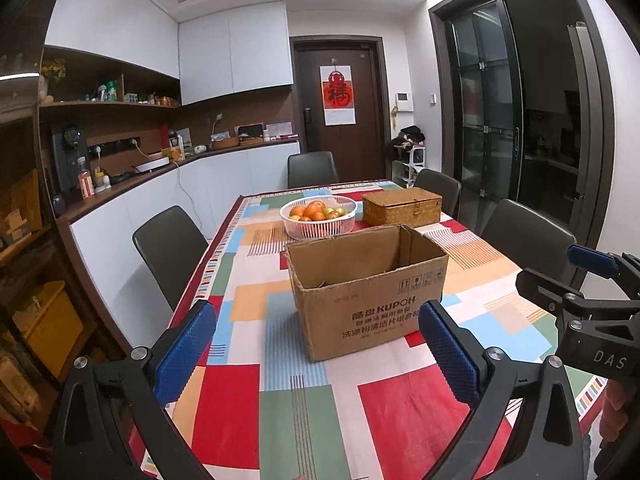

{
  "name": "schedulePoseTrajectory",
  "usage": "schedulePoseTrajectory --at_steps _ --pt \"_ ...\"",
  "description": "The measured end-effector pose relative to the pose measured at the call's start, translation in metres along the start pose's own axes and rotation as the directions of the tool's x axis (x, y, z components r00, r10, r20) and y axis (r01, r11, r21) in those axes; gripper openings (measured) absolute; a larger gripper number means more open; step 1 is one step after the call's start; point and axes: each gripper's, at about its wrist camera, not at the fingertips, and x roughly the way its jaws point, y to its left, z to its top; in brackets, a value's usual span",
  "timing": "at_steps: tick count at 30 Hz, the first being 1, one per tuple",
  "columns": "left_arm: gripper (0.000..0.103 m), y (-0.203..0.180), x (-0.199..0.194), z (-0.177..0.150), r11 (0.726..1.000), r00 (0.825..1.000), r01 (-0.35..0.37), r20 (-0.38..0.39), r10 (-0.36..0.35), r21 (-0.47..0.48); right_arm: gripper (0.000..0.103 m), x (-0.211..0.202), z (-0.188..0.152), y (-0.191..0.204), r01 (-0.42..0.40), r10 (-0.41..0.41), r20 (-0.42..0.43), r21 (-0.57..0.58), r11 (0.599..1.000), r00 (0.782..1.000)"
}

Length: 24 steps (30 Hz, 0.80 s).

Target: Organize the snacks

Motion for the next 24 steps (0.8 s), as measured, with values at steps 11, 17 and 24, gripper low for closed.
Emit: schedulePoseTrajectory --at_steps 11,17,24 --pt "0.103 -0.001 -0.018 -0.001 1.000 0.999 0.005 0.033 -0.005 -0.001 0.089 -0.016 -0.004 0.001 -0.009 0.009 0.014 0.018 1.000 1.000" --pt "0.103 0.000 -0.024 -0.001 1.000 0.999 -0.003 0.049 0.003 -0.001 0.089 -0.022 -0.004 0.001 -0.009 0.008 0.028 0.015 1.000 1.000" --pt "0.103 -0.001 -0.028 -0.001 1.000 0.998 -0.012 0.060 0.012 0.001 0.089 -0.022 -0.004 0.002 -0.010 0.010 0.029 0.014 1.000 1.000"
